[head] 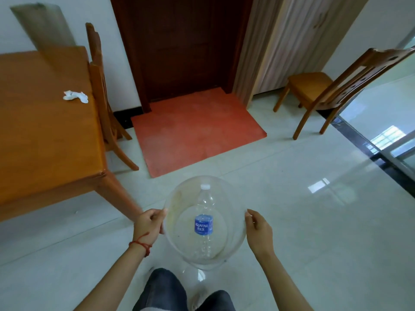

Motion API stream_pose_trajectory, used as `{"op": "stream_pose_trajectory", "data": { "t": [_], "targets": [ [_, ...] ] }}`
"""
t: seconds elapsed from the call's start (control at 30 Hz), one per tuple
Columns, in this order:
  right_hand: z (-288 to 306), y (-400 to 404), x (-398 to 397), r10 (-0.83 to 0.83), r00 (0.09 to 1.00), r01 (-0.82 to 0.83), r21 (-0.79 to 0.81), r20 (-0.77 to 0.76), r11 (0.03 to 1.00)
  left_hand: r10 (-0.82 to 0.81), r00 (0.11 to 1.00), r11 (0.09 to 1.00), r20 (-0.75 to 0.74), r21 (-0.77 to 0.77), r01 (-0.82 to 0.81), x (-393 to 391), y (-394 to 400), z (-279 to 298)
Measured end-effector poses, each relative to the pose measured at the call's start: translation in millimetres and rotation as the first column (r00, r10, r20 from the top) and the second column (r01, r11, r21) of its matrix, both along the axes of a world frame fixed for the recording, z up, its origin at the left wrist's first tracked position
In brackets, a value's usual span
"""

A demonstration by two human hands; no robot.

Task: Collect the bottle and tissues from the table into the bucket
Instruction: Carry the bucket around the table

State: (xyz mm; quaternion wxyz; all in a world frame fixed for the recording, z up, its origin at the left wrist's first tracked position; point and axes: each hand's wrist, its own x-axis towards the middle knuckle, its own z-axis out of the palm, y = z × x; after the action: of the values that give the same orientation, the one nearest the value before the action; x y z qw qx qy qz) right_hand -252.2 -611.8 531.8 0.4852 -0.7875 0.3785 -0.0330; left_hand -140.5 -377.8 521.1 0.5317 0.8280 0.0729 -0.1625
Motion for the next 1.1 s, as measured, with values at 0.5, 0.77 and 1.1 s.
{"op": "stream_pose_trajectory", "data": {
  "t": [0.5, 0.77, 1.1],
  "targets": [
    [-10, -53, 173, 0.033, 0.999, -0.034, 0.047, 0.003, 0.998, 0.094, 0.995, 0.996, -0.024, 0.001, -0.094, 154, -40, -20],
    [0, -77, 288, 0.069, 0.997, -0.071, 0.066, 0.025, 0.995, 0.153, 0.987, 0.987, -0.056, -0.035, -0.155, 257, -62, -8],
    [-14, -126, 444, 0.222, 0.975, -0.223, 0.032, 0.019, 0.974, 0.309, 0.95, 0.95, -0.048, -0.04, -0.311, 378, -97, -8]
  ]
}}
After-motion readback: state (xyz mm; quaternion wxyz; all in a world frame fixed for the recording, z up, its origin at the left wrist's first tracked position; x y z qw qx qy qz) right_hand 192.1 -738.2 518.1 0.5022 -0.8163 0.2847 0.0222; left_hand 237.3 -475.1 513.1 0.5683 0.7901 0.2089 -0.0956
